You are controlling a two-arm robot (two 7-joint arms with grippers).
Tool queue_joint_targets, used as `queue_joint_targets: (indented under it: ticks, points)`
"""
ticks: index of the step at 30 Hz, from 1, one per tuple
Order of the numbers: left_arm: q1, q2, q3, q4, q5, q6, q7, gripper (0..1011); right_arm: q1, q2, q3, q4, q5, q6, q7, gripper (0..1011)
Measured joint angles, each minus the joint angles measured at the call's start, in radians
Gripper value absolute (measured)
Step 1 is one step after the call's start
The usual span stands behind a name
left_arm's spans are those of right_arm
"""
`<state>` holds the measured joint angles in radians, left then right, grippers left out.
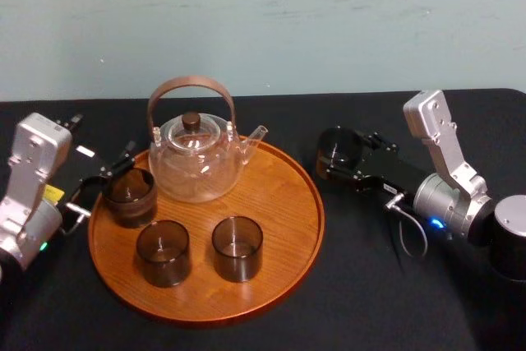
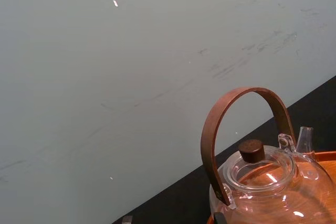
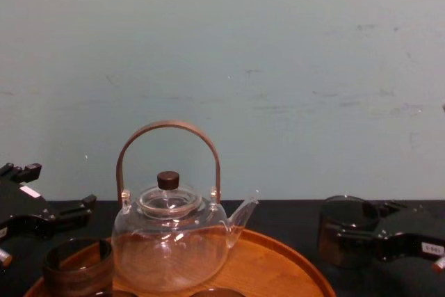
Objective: Pick up the glass from the table and place it on the tray.
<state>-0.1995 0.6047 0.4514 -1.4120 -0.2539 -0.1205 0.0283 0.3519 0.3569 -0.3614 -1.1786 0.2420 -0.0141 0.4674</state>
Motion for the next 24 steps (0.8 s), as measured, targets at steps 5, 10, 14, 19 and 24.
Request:
queue_joint_targets:
  ticks: [5, 10, 14, 19, 24]
  points:
    - [0.0, 0.0, 0.0, 0.0, 0.0, 0.0, 0.0, 1001, -0.028, 0.012, -0.006, -0.067, -0.004, -0.004, -0.001, 899]
    - [0.0, 0.0, 0.0, 0.0, 0.0, 0.0, 0.0, 1001, -0.034, 0.014, -0.019, -0.09, -0.005, -0.004, 0.007, 899]
    - [0.0, 0.0, 0.0, 0.0, 0.0, 0.0, 0.0, 1001, -0.033, 0.011, -0.031, -0.092, -0.005, -0.004, 0.017, 899]
    - [0.0, 0.0, 0.0, 0.0, 0.0, 0.0, 0.0, 1001, -0.028, 0.006, -0.046, -0.09, -0.004, -0.008, 0.029, 899]
    - [0.0, 0.0, 0.0, 0.0, 0.0, 0.0, 0.0, 1001, -0.02, -0.001, -0.065, -0.081, -0.003, -0.017, 0.042, 899]
